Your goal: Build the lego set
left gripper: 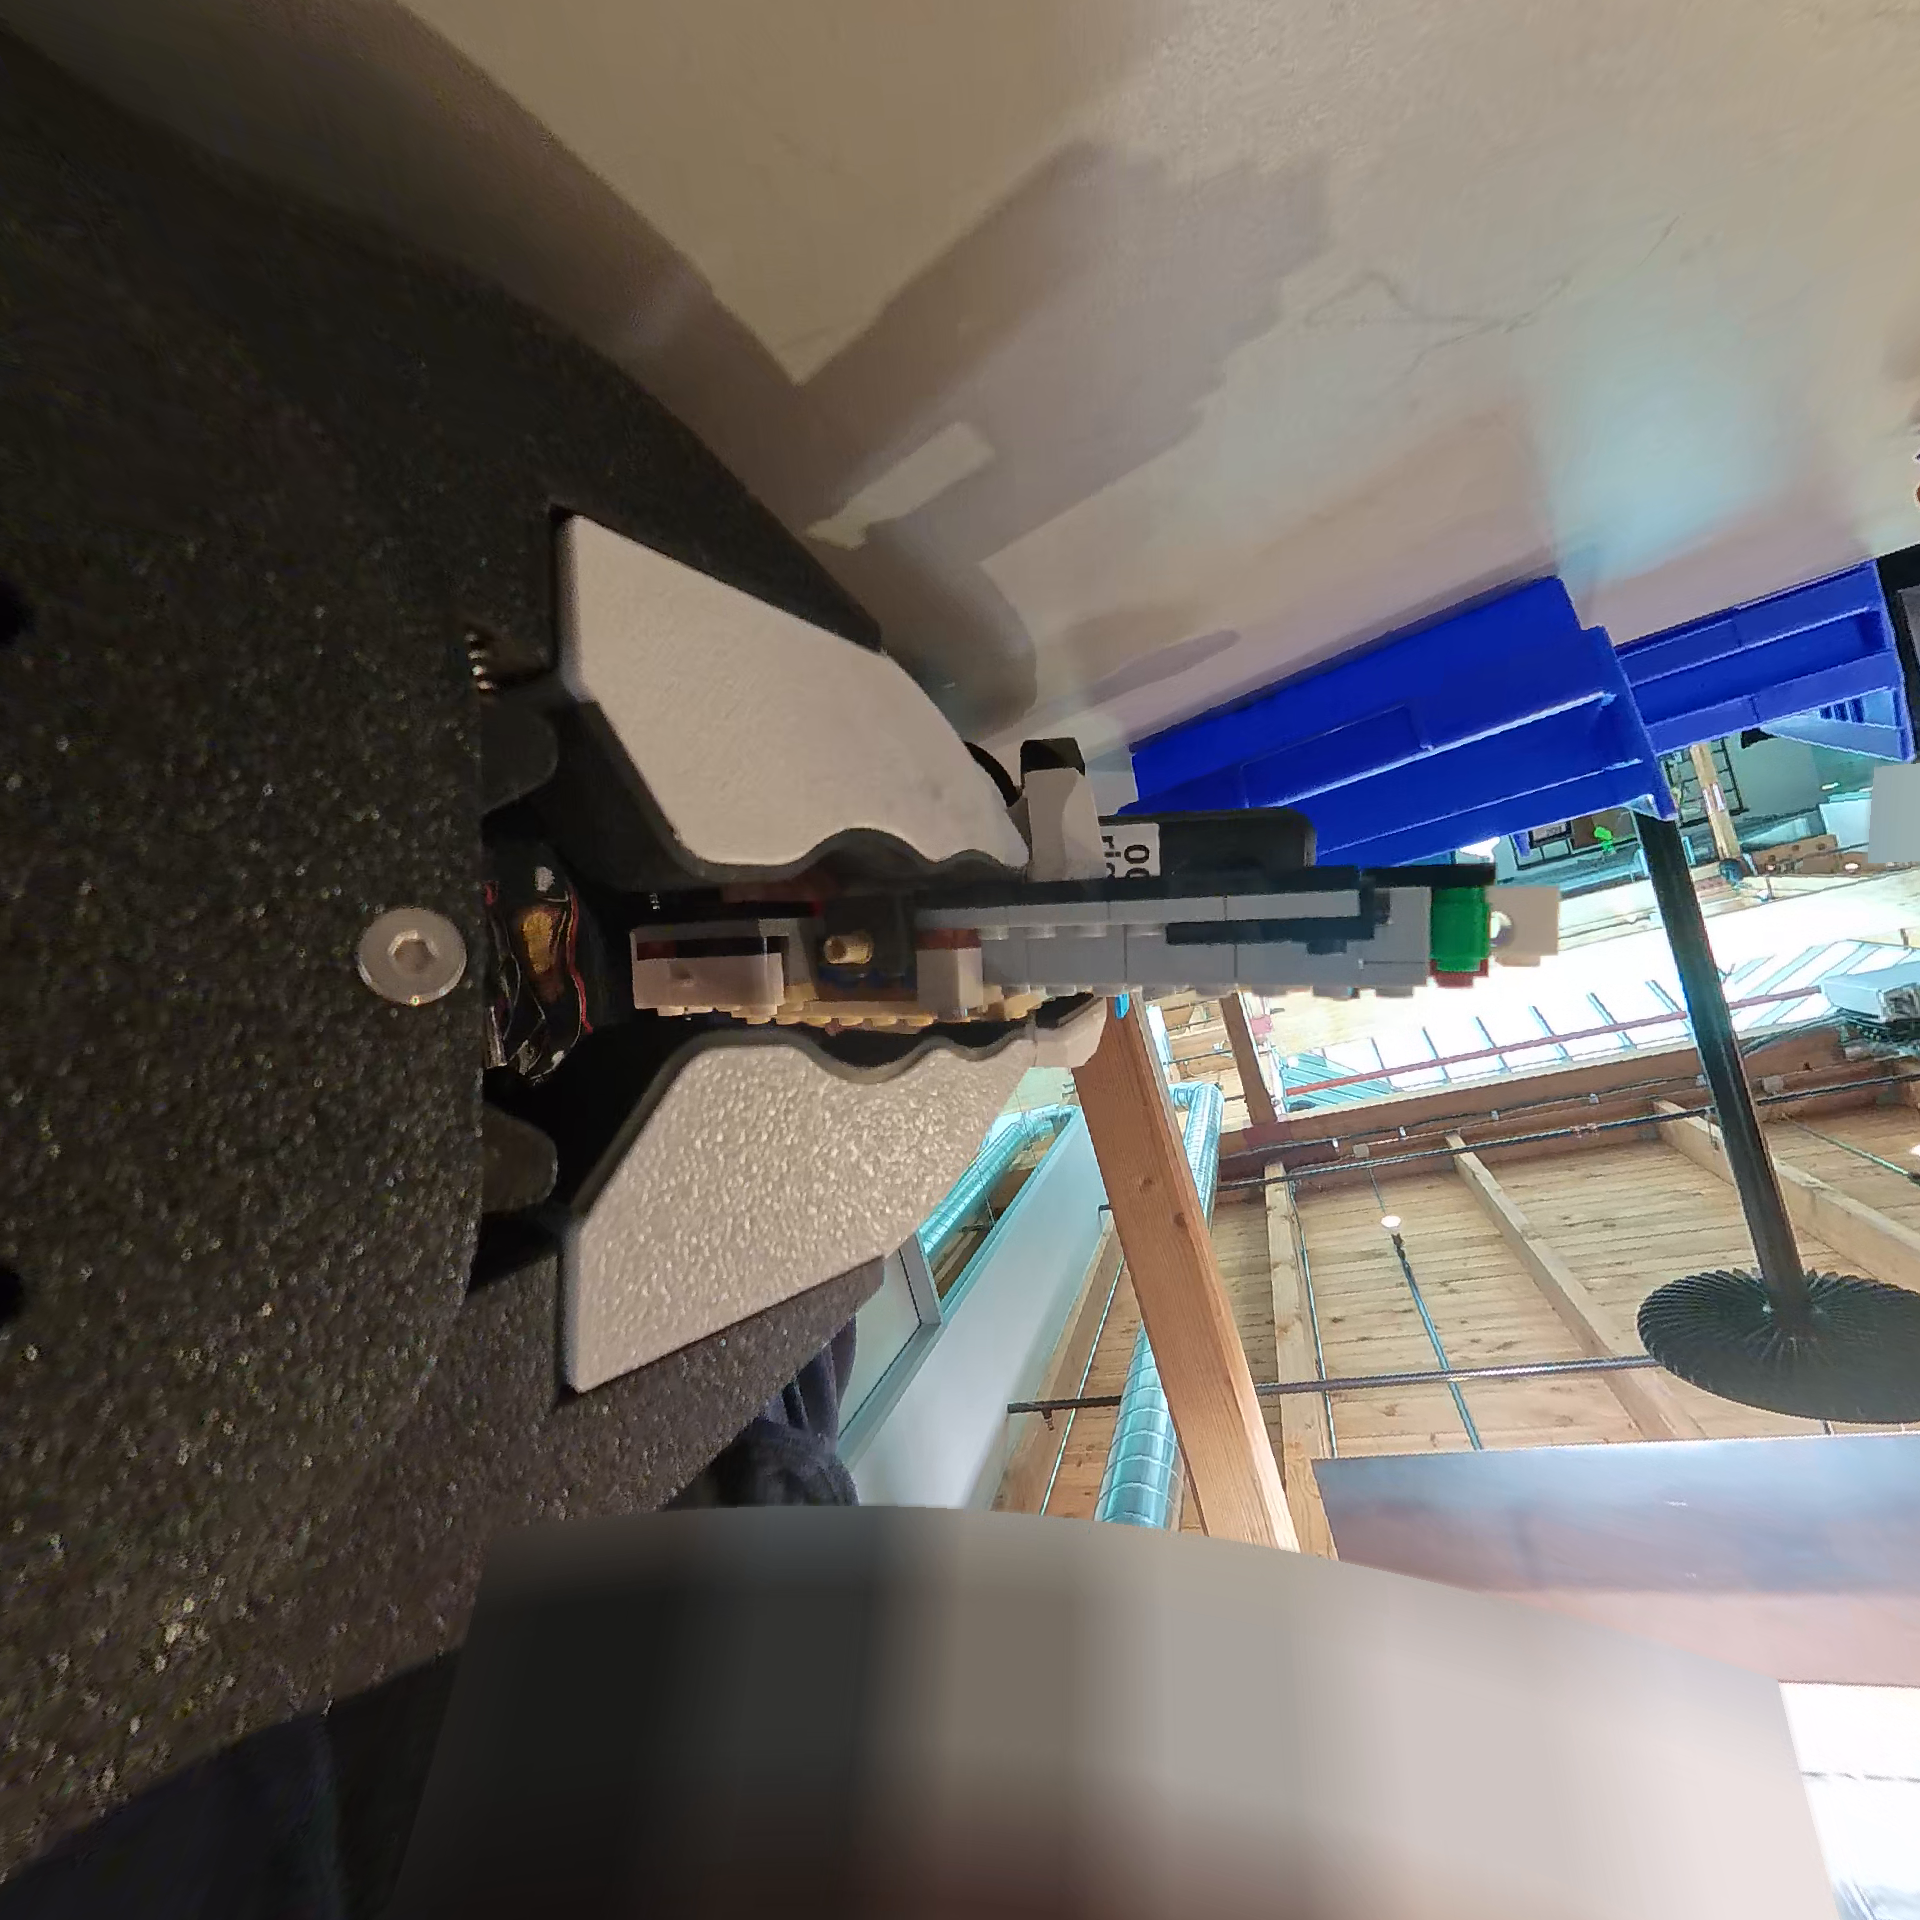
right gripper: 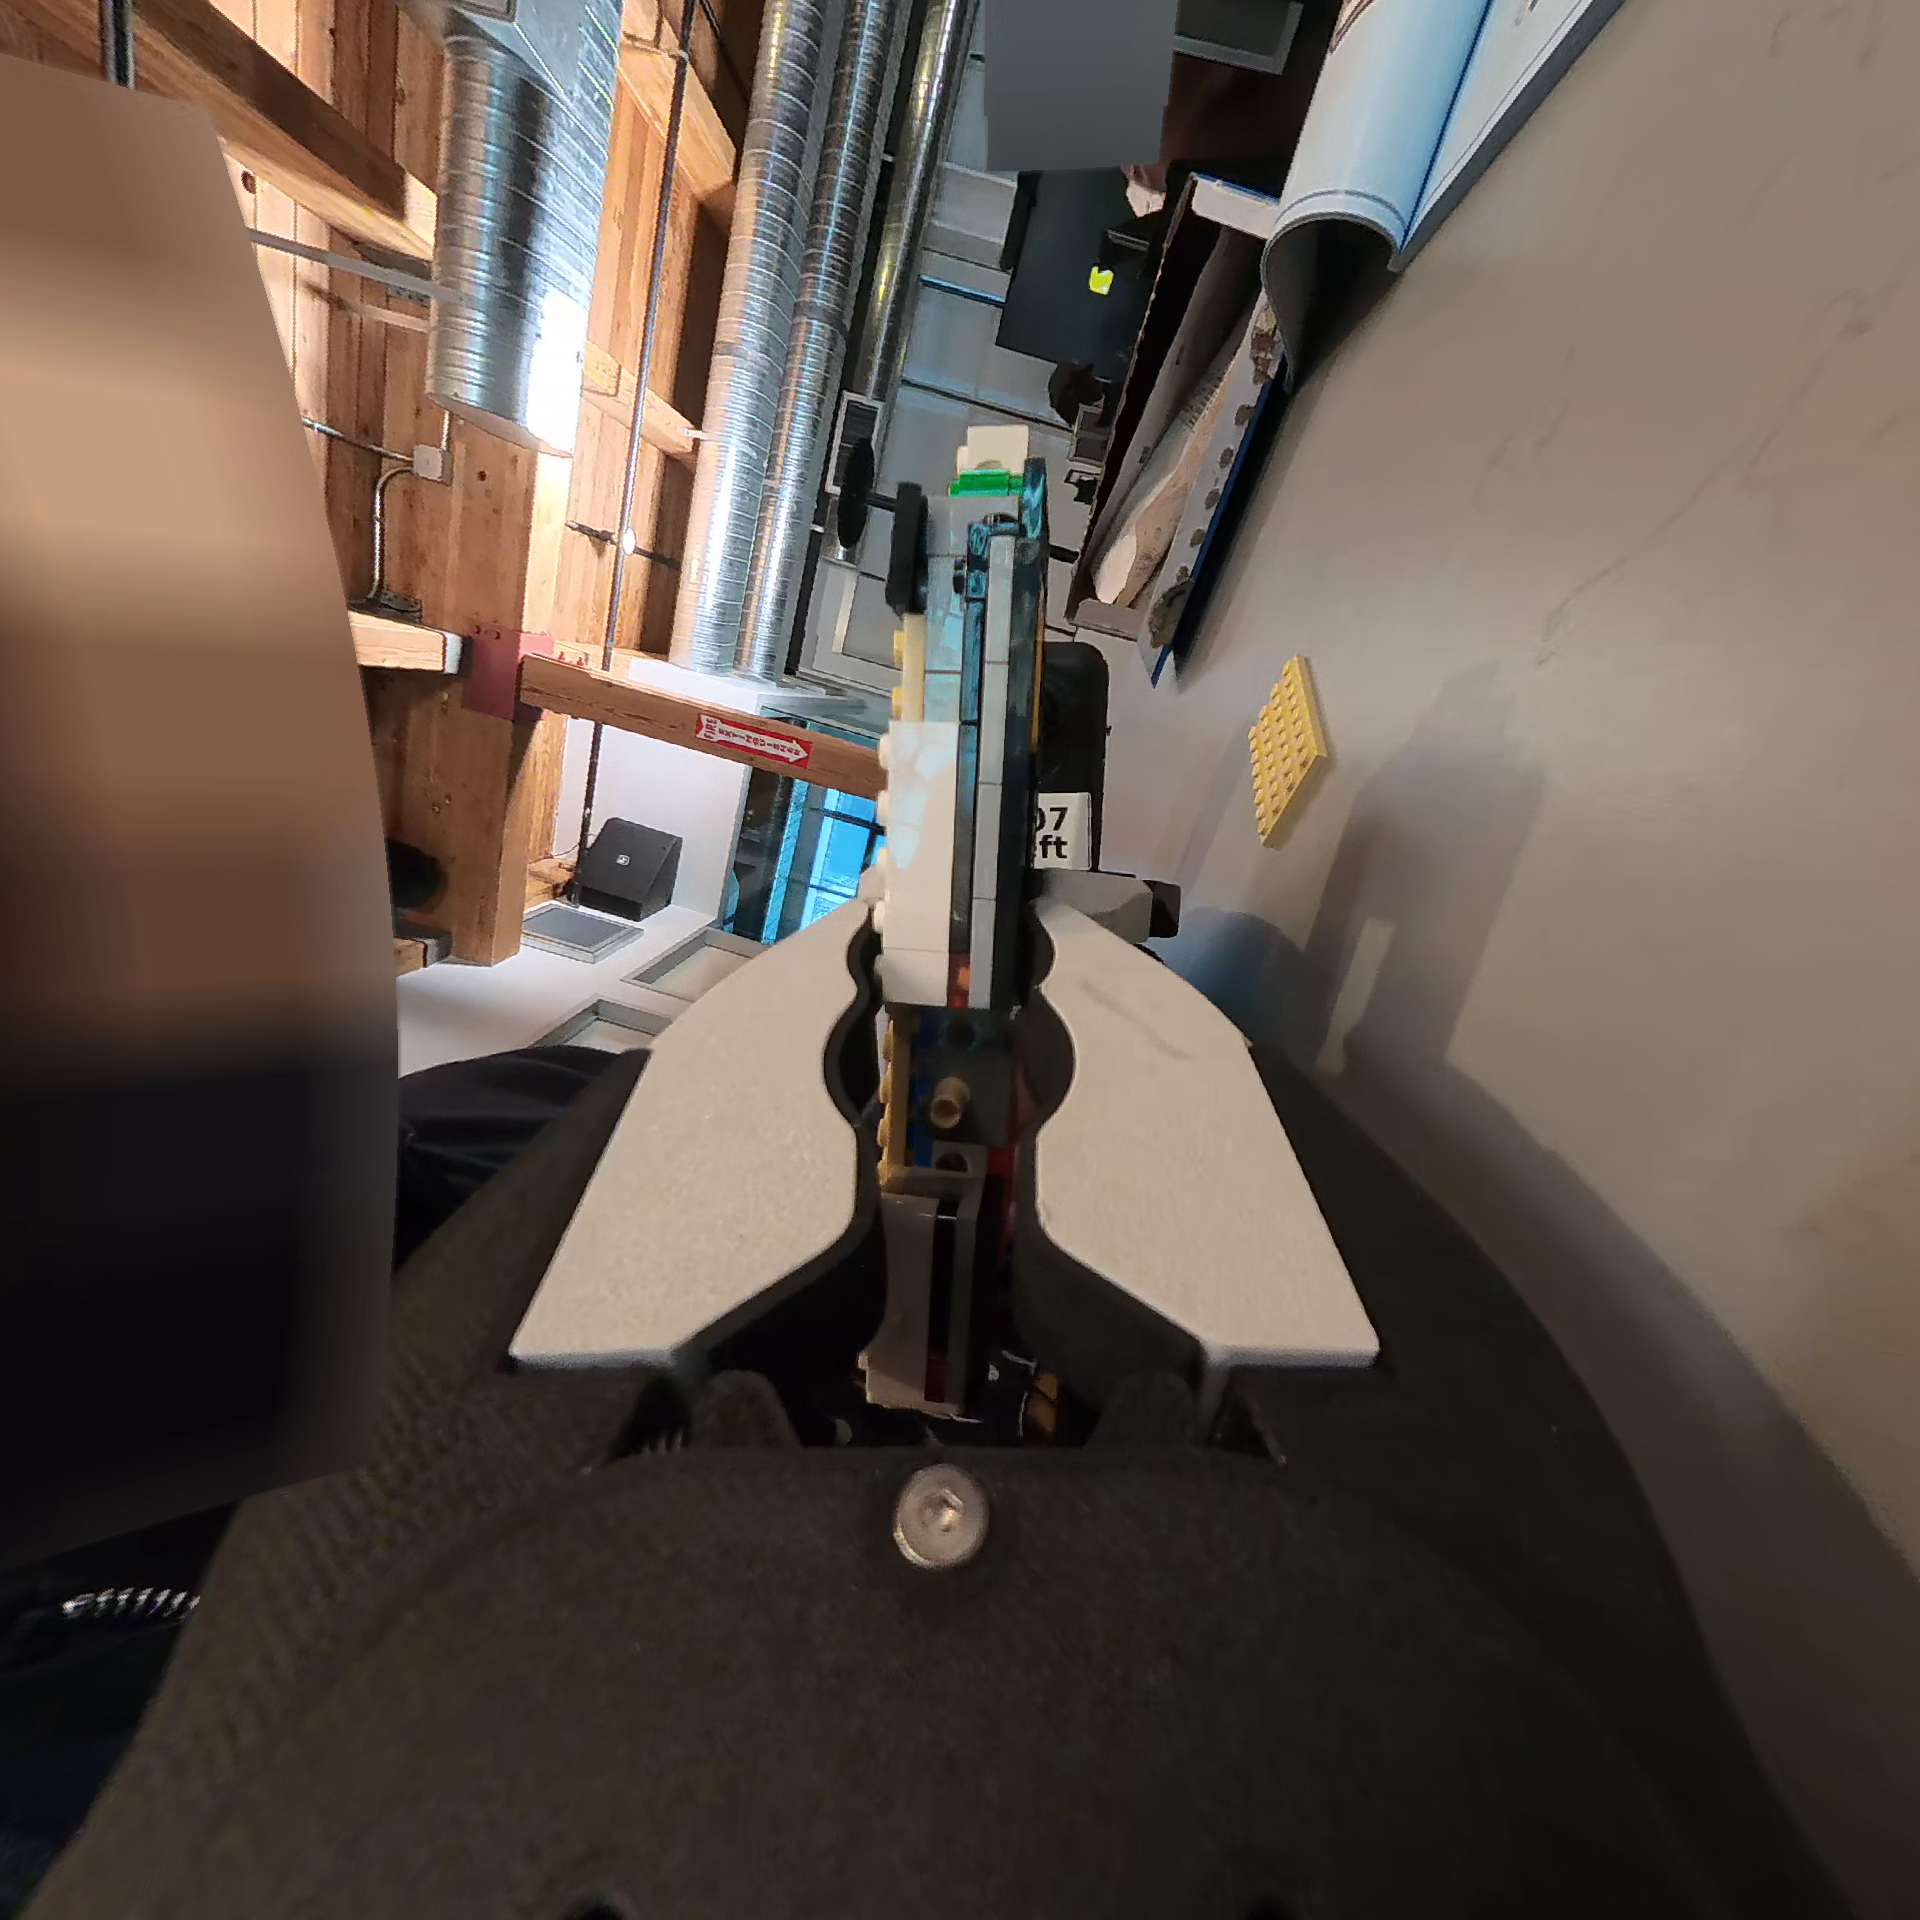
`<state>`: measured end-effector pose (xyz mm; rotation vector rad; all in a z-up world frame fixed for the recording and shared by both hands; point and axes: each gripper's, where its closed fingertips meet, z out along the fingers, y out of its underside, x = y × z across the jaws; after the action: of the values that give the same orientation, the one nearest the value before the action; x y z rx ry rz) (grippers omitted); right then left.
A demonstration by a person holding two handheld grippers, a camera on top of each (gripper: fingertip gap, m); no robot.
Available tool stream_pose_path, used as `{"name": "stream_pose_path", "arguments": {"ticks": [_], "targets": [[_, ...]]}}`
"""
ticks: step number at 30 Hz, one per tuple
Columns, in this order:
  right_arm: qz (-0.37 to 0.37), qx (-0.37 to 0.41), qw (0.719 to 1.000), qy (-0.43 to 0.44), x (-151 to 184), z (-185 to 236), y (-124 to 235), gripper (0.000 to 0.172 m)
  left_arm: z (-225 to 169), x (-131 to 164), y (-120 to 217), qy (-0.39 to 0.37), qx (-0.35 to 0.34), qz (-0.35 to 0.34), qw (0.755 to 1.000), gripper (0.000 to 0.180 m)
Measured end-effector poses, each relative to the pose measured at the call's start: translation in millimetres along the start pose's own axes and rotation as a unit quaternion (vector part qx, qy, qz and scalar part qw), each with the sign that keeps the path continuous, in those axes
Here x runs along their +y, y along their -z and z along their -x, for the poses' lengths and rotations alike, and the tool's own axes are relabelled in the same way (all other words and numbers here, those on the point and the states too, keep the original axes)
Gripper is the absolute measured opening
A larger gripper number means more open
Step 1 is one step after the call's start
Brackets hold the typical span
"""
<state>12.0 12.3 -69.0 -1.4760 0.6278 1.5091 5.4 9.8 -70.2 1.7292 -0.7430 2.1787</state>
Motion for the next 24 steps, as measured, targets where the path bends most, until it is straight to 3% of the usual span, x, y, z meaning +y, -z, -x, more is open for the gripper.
{"name": "stream_pose_path", "arguments": {"ticks": [16,24], "targets": [[-0.008,-0.003,1.0,-0.001,-1.5,0.7,0.0,0.024,-0.7,-0.2,0.1,-0.001,0.002,-0.003,1.0,0.023],[-0.037,0.0,0.999,-0.007,-9.9,-1.3,3.4,0.024,0.5,4.6,0.4,0.011,0.004,0.003,1.0,0.032]]}}
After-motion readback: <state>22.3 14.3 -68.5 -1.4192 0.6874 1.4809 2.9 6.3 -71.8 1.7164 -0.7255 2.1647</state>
